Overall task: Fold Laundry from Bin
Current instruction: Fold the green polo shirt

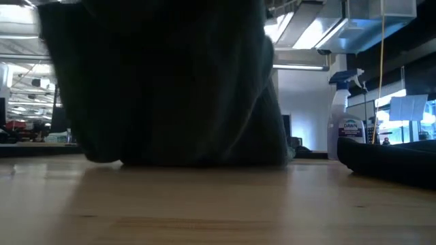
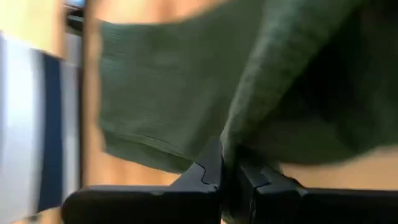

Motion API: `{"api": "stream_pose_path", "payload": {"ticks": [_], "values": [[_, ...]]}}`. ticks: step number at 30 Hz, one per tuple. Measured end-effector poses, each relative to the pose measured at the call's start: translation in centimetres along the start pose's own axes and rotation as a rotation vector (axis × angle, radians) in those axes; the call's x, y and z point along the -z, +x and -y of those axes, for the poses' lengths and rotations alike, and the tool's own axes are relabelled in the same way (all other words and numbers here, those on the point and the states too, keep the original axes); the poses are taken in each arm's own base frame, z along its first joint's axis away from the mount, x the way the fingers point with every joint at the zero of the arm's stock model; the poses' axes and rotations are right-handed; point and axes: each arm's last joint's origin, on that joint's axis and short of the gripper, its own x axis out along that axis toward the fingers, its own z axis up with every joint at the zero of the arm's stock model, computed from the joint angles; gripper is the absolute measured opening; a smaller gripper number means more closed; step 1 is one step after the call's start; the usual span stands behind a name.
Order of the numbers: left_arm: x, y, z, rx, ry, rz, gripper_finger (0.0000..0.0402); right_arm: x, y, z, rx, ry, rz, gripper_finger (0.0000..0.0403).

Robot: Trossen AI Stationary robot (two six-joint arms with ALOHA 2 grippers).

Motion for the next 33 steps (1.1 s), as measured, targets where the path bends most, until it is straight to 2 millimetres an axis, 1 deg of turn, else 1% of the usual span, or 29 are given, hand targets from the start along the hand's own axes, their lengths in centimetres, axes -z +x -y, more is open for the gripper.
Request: {"api": "stream_pose_path", "payload": {"ticks": [3,7,12,17,23,25,28,30,33], "values": [[0.4,-1.0,1.6,0.126,0.010,-0.007,0.0000,-0.8,-1.0,1.0,-0.017,0.074,0.029,0.0009],[0.7,-2.7,4.1,0.230,0.024,0.058,0.0000,-1.8,-2.5,2.2,-0.042,0.145,0.063,0.0006],[0.7,-4.6,6.8,0.332,0.023,0.169,0.0000,-2.1,-4.3,2.4,-0.083,0.214,0.100,0.0004],[0.7,-5.5,8.2,0.383,-0.001,0.234,0.0000,-2.0,-5.6,2.1,-0.114,0.284,0.112,0.0003],[0.2,-5.3,8.9,0.462,-0.036,0.228,0.0000,-1.6,-6.5,1.6,-0.178,0.443,0.121,0.0002],[0.3,-5.1,9.1,0.454,-0.004,0.221,0.0000,-1.2,-6.5,1.2,-0.190,0.487,0.105,0.0002],[0.0,-4.5,8.8,0.459,0.028,0.212,0.0000,-0.7,-6.1,0.8,-0.219,0.556,0.086,0.0001],[-0.1,-4.3,8.7,0.476,0.037,0.201,0.0000,-0.3,-5.7,0.4,-0.283,0.616,0.070,0.0001],[-0.1,-3.4,9.5,0.492,0.041,0.225,0.0000,0.8,-5.4,-0.3,-0.365,0.660,0.013,0.0001]]}}
